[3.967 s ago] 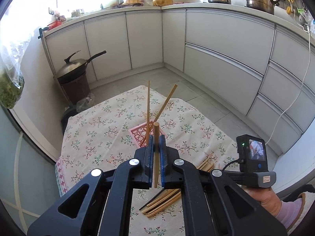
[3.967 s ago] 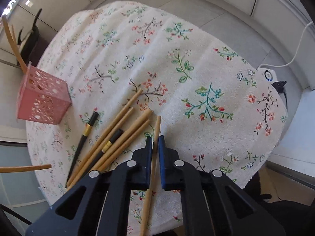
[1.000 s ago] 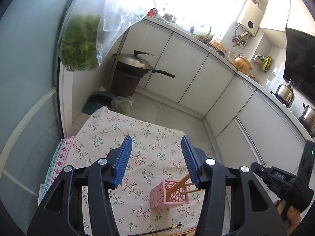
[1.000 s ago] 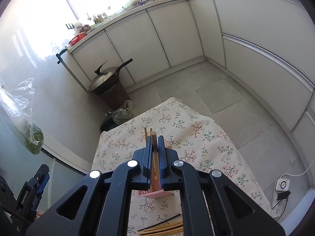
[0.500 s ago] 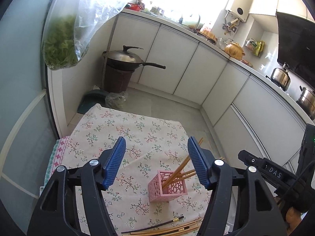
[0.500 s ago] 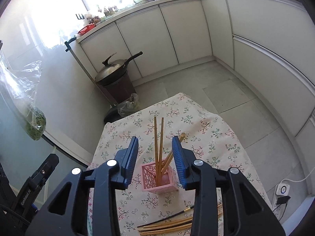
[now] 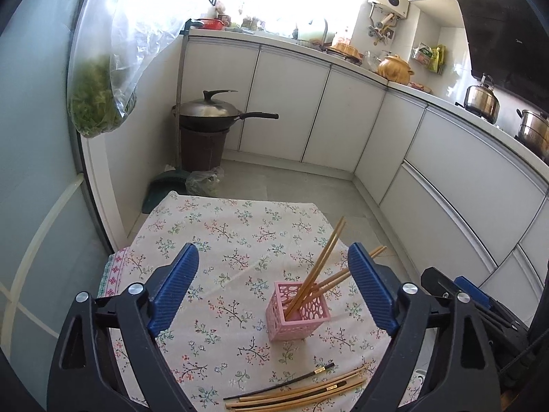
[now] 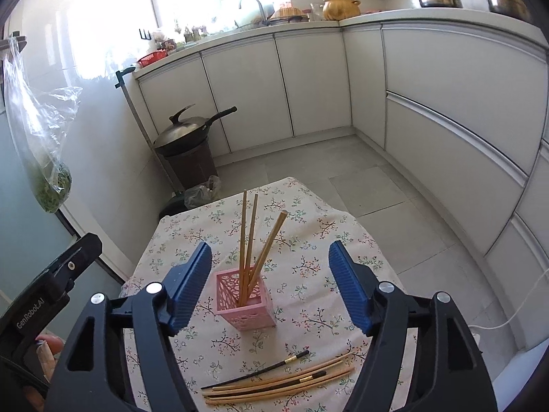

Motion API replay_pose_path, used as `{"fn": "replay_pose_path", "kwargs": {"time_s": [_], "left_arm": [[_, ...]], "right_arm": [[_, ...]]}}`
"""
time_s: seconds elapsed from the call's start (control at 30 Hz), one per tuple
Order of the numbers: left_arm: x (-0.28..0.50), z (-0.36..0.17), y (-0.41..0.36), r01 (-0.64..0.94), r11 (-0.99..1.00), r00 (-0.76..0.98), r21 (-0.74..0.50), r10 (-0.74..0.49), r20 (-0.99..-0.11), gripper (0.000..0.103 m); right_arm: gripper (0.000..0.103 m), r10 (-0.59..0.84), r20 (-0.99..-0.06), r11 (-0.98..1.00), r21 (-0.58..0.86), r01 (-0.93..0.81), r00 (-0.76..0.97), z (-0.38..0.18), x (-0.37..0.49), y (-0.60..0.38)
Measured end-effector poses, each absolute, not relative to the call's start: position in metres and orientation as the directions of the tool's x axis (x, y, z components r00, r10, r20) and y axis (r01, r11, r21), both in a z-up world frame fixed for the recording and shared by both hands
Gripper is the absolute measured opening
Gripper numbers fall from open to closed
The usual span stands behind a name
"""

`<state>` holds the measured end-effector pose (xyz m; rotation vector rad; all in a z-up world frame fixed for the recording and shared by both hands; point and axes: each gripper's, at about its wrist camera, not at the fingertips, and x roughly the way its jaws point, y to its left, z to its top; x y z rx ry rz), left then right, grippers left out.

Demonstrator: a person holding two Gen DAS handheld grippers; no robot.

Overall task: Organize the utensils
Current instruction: 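Raise the left tool back from the holder toward the chopstick pile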

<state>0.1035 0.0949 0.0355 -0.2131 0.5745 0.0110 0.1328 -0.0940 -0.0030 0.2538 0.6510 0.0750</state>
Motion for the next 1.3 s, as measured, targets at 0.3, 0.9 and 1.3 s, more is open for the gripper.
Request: {"fn": "replay_pose_path", "kwargs": {"time_s": [0.3,0.9,1.3], "left_arm": [[0.085,0.019,0.081,-0.042,0.986,0.824,-0.160,-0.056,-0.564,0.096],[0.089,-0.032,0.039,0.056,0.998,0.726,-0.006,-0.044,-0.686,0.096],[0.113,-0.114,-0.017,0.261,0.964,0.454,0.041,-0.085,-0.887,0.096]], "right_arm": [[0.090,0.094,-0.624,0.950,0.289,0.117,0.776,-0.030,0.114,-0.124],[0.096,0.127,-0.729,0.906,0.361,0.219,0.673,-0.093,0.050,-0.187],[0.096,0.288,-0.782,0.739,0.548,0.391,0.553,-0.141,0.018,-0.247]]}}
